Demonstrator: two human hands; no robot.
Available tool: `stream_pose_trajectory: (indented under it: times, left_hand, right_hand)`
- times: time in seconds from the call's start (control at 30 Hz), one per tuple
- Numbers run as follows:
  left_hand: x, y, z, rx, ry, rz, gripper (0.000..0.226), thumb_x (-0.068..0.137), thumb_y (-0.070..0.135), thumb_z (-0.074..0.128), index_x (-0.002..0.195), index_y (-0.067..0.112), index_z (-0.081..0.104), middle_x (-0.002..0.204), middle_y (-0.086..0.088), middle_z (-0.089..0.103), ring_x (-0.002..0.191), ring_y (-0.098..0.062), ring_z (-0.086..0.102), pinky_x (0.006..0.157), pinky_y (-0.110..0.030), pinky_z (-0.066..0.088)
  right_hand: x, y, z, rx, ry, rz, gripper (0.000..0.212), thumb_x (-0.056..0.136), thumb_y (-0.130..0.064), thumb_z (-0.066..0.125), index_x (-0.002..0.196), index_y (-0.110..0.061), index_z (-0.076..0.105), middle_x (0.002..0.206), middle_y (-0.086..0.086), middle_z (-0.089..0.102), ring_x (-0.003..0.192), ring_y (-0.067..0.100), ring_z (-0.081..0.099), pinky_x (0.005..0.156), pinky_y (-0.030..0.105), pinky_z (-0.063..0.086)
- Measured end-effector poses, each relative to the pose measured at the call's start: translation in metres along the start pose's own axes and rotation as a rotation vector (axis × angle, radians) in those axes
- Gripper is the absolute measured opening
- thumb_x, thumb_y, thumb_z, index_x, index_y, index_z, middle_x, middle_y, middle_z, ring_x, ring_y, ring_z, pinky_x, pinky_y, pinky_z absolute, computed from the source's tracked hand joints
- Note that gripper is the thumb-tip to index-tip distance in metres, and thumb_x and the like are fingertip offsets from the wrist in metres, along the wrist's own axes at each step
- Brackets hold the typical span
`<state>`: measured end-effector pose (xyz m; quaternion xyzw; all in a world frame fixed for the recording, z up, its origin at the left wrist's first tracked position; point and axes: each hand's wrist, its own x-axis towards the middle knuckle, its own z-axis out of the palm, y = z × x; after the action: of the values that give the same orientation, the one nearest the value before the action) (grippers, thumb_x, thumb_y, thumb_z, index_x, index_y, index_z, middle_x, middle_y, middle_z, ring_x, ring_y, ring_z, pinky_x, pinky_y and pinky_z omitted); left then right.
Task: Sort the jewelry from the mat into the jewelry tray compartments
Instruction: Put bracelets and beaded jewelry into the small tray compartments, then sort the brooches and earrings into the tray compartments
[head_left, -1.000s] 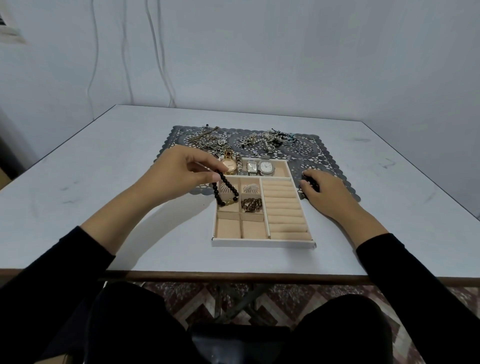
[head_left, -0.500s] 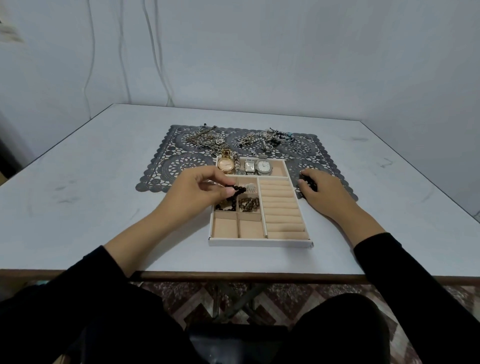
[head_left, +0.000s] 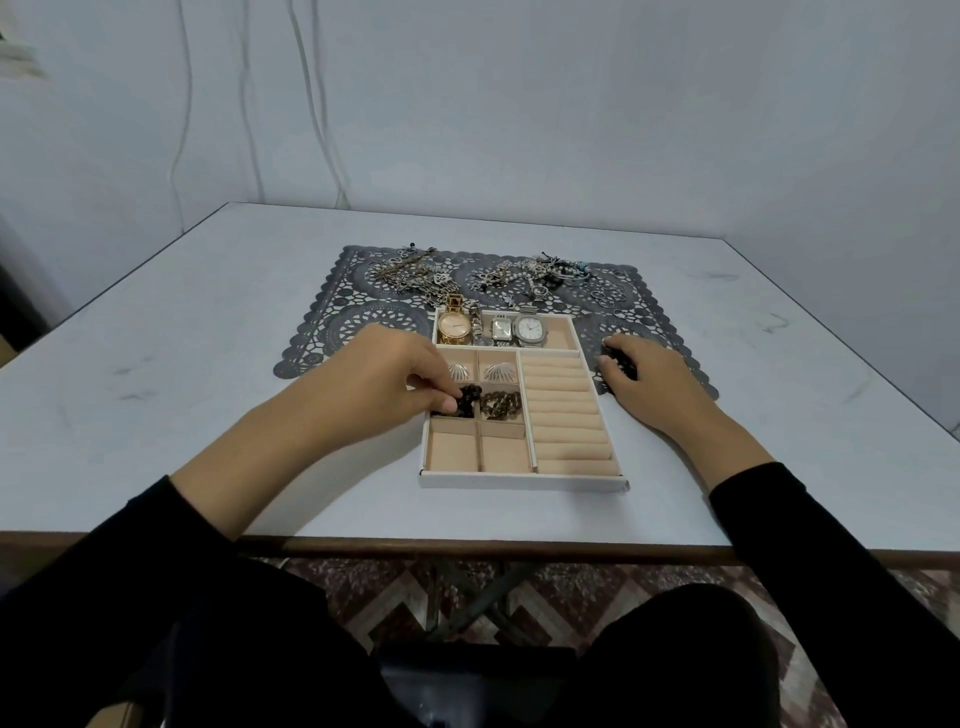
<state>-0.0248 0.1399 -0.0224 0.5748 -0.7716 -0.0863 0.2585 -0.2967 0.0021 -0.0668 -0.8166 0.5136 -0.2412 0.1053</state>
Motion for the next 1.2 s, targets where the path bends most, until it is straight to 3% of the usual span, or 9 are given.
stream_pose_trajectory:
  times: [0.1,0.27,0.47,0.67,0.8,1.03,1.2]
  left_hand:
    - [0.005,0.002,-0.002,0.042,-0.040,0.021,0.013,0.079,0.019,0.081,0.091,0.023,0.080,0.092,0.009,0.075,0.079,-0.002,0.066,0.076,-0.021,0.052]
    - [0.009,0.003,-0.002,-0.154,0.010,-0.092,0.018,0.079,0.019,0.080,0.095,0.025,0.079,0.092,0.012,0.075,0.087,0.003,0.066,0.083,-0.017,0.052]
    - [0.006,0.007,0.007,-0.180,-0.046,-0.105,0.021,0.078,0.018,0.081,0.098,0.025,0.079,0.091,0.012,0.075,0.086,0.004,0.067,0.085,-0.022,0.055]
    - [0.009,0.006,-0.001,-0.189,-0.127,-0.158,0.023,0.076,0.010,0.081,0.095,0.022,0.079,0.090,0.010,0.076,0.081,0.004,0.069,0.078,-0.008,0.051]
    - [0.014,0.005,-0.003,-0.157,-0.152,-0.178,0.022,0.076,0.013,0.082,0.096,0.023,0.079,0.092,0.013,0.076,0.086,0.007,0.067,0.083,-0.010,0.050]
    - [0.010,0.005,0.000,-0.212,-0.136,-0.194,0.023,0.076,0.010,0.082,0.095,0.024,0.079,0.089,0.010,0.076,0.081,0.004,0.070,0.076,-0.007,0.051]
    - [0.011,0.001,-0.005,-0.252,-0.064,-0.206,0.019,0.077,0.026,0.081,0.095,0.030,0.079,0.085,0.017,0.075,0.085,0.004,0.069,0.079,-0.013,0.052]
  right_hand:
    - [0.000,0.000,0.000,0.007,0.003,0.001,0.028,0.097,-0.025,0.049,0.118,-0.009,0.060,0.112,0.009,0.064,0.101,0.023,0.055,0.077,0.025,0.034]
    - [-0.001,0.000,0.000,0.019,0.004,0.010,0.027,0.097,-0.024,0.049,0.115,-0.008,0.061,0.110,0.010,0.064,0.100,0.025,0.055,0.079,0.028,0.037]
    - [0.000,0.000,0.000,0.017,-0.003,0.015,0.028,0.097,-0.026,0.049,0.117,-0.010,0.060,0.112,0.008,0.064,0.101,0.022,0.055,0.078,0.025,0.035]
    - [-0.001,0.000,0.000,0.023,-0.007,0.017,0.027,0.097,-0.025,0.049,0.116,-0.010,0.060,0.111,0.009,0.064,0.100,0.022,0.055,0.079,0.027,0.037]
    - [0.000,0.001,0.000,0.026,-0.011,0.020,0.027,0.097,-0.026,0.049,0.117,-0.011,0.060,0.112,0.007,0.064,0.099,0.020,0.054,0.077,0.024,0.034]
    - [-0.001,0.001,0.000,0.029,-0.012,0.025,0.029,0.097,-0.026,0.049,0.119,-0.012,0.059,0.114,0.006,0.064,0.099,0.018,0.053,0.077,0.022,0.032]
    - [0.000,0.001,-0.001,0.047,-0.023,0.048,0.031,0.097,-0.026,0.050,0.123,-0.012,0.058,0.118,0.006,0.063,0.107,0.020,0.054,0.080,0.021,0.032]
